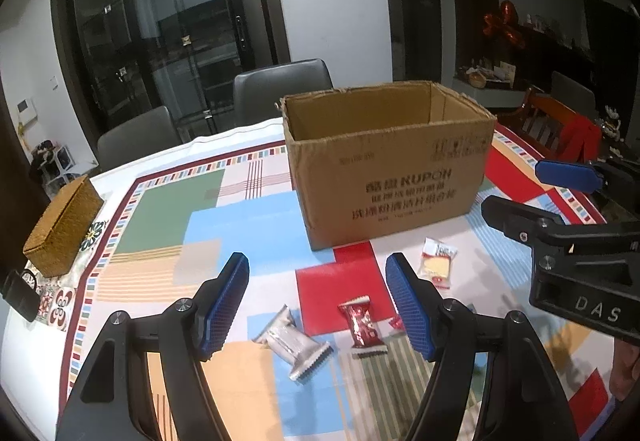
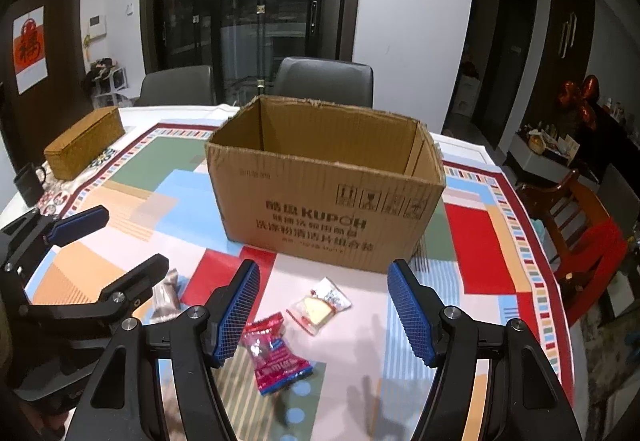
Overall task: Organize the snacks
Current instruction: 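Move both open tools back from the box toward the remaining snacks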
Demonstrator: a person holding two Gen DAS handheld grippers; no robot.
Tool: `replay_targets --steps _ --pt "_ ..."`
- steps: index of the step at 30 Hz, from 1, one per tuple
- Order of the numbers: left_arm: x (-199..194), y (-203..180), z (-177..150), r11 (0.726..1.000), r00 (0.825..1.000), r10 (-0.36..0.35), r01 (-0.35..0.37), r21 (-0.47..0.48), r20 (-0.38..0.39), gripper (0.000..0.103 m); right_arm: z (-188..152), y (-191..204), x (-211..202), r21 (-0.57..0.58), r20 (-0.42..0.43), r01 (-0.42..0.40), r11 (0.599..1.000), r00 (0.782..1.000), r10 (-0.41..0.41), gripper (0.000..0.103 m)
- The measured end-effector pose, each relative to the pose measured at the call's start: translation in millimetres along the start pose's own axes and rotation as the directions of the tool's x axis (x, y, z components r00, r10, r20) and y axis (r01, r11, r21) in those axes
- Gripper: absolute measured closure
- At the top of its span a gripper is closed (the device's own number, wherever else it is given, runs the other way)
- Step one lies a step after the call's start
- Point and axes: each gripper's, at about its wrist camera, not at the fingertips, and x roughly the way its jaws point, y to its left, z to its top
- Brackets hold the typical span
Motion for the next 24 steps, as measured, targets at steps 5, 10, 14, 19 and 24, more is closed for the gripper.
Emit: replay_targets --steps 5,10,14,19,24 --pt "3 -3 -15 1.0 1.0 -0.023 0.023 0.002 -0.009 0.033 -11 1 4 0.001 -0.017 -0.003 1.0 1.0 0.003 0.036" --pt "8 -9 -32 0.999 0.999 -0.035 0.036 0.019 -0.033 0.033 -22 3 10 0.0 -0.04 -0.01 1.0 0.999 0.01 0.036" --pt "14 -13 -42 0.999 0.998 -0.037 0.039 0.032 -0.046 0.033 -29 6 14 -0.011 -0.059 -0.017 1.0 0.998 0.016 0.036" --pt "22 -19 -50 0.998 0.998 -0.031 0.034 0.058 -0.053 0.033 -39 11 21 -0.02 -0.087 -0.03 0.999 0.996 0.028 0.036" --pt "30 -27 -57 0.995 0.997 -0.041 0.048 0.089 -0.069 0.033 -46 15 32 -0.033 -0.137 -0.059 0.998 0.989 0.054 0.036"
